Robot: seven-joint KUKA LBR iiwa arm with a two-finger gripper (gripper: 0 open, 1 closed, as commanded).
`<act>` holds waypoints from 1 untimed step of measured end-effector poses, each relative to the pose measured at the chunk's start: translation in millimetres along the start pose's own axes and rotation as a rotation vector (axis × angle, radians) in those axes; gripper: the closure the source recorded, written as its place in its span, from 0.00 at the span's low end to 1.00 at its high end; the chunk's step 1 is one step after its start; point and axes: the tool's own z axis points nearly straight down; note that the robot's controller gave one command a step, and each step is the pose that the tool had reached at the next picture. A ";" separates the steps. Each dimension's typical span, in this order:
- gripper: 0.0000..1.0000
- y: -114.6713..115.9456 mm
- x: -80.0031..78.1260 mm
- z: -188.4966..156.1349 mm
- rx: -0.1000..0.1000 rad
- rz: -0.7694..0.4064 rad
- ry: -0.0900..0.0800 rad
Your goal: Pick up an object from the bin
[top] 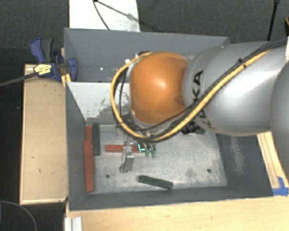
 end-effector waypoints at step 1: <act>0.00 -26.6 -57.7 138.3 0.001 0.030 -0.002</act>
Offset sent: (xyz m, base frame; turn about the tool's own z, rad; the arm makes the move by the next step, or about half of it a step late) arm 0.0569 -0.0250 -0.1345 0.0273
